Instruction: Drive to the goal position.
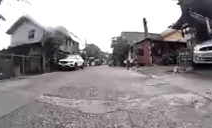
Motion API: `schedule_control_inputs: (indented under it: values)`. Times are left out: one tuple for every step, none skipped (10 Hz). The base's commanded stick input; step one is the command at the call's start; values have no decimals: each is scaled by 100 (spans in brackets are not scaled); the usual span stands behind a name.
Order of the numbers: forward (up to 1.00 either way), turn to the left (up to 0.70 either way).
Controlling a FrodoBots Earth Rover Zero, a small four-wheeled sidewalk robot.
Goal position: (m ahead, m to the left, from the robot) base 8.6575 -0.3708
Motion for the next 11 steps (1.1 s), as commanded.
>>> schedule_control_inputs:
  values:
    - [100,0]
    - [100,0]
    - [100,0]
    - [100,0]
    - [100,0]
    - [100,0]
    - [100,0]
    - [100,0]
    - [100,0]
    - [100,0]
    - [100,0]
